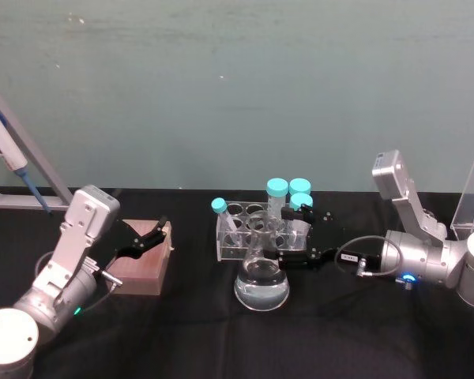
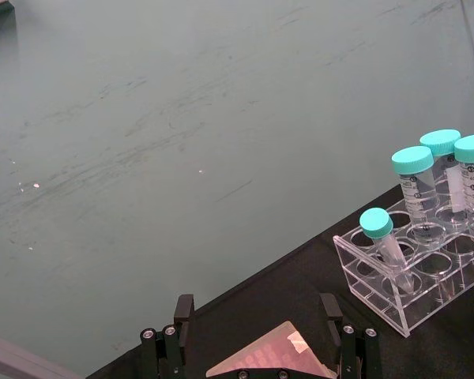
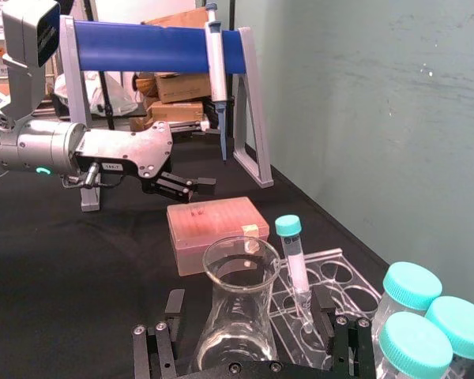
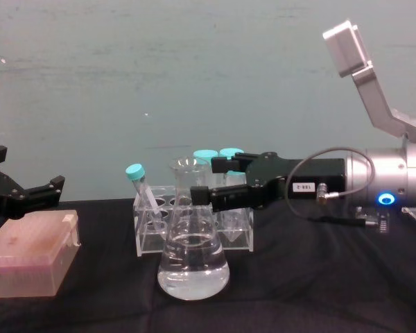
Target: Place the experimental apparatus aside using one hand.
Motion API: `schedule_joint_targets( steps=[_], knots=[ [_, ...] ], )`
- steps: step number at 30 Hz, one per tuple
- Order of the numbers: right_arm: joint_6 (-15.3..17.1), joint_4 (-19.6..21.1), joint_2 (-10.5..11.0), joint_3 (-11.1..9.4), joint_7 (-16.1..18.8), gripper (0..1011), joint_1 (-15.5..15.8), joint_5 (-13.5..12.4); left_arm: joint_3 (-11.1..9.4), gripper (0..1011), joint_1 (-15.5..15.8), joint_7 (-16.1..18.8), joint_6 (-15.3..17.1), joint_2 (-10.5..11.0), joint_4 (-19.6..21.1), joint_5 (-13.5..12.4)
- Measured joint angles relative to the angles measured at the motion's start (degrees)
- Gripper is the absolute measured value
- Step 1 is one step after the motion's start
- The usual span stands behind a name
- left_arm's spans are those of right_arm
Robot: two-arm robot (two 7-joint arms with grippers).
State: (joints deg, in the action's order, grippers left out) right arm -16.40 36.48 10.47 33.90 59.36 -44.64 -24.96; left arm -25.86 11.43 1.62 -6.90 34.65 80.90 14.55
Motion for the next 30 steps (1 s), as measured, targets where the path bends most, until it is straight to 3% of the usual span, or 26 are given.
schedule_joint_targets(
  steps=[16,30],
  knots=[
    [-1.66,-6.12,-2.67,0.03,2.10,1004,-2.71,0.80,0.00,1000,0.00,0.00,0.00,0.00,0.00,0.00],
    [-4.95,-14.55,-6.07,-1.35,4.58,1004,-6.59,2.24,0.00,1000,0.00,0.01,0.00,0.00,0.00,-0.01]
  ],
)
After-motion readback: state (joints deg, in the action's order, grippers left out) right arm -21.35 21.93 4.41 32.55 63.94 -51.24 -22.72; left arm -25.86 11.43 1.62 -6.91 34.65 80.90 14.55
